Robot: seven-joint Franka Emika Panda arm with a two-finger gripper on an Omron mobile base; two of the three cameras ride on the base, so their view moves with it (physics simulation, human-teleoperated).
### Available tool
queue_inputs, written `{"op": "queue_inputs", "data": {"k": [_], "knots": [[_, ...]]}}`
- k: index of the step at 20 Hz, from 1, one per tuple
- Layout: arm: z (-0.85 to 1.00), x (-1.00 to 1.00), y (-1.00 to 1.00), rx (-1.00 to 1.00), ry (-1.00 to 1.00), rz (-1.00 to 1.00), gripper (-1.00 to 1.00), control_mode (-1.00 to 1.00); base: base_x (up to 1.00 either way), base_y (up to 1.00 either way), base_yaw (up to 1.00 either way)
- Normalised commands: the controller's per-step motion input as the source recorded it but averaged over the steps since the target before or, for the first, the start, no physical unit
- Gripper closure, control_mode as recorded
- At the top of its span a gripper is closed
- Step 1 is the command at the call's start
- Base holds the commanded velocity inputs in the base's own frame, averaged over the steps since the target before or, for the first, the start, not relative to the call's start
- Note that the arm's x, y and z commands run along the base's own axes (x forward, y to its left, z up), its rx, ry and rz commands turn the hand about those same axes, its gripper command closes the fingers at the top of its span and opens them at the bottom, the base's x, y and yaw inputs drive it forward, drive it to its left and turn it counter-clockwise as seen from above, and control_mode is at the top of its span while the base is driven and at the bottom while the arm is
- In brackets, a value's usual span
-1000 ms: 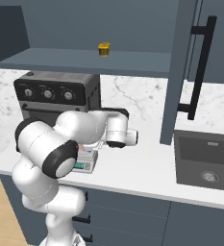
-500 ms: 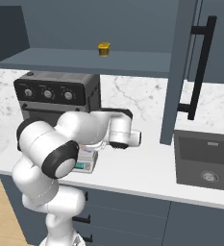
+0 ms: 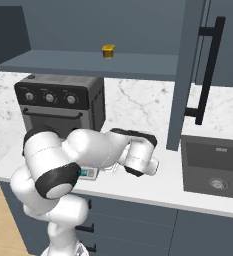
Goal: Pick the cereal and place it on the digital scale for weighing, and close the cabinet.
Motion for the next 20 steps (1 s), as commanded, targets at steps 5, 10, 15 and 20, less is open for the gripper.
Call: {"op": "queue_inputs", "data": {"k": [5, 10, 15, 20], "knots": [[0.51, -1.0, -0.12, 0.19, -0.29, -0.18, -1.0, -1.0, 0.0, 0.0, 0.0], [0.88, -0.87, -0.45, 0.15, -0.15, -0.17, -1.0, -1.0, 0.0, 0.0, 0.0], [0.8, -0.72, -0.66, 0.14, -0.08, -0.14, -1.0, -1.0, 0.0, 0.0, 0.0], [0.69, -0.5, -0.91, 0.1, 0.01, -0.15, -1.0, -1.0, 0.0, 0.0, 0.0]]}}
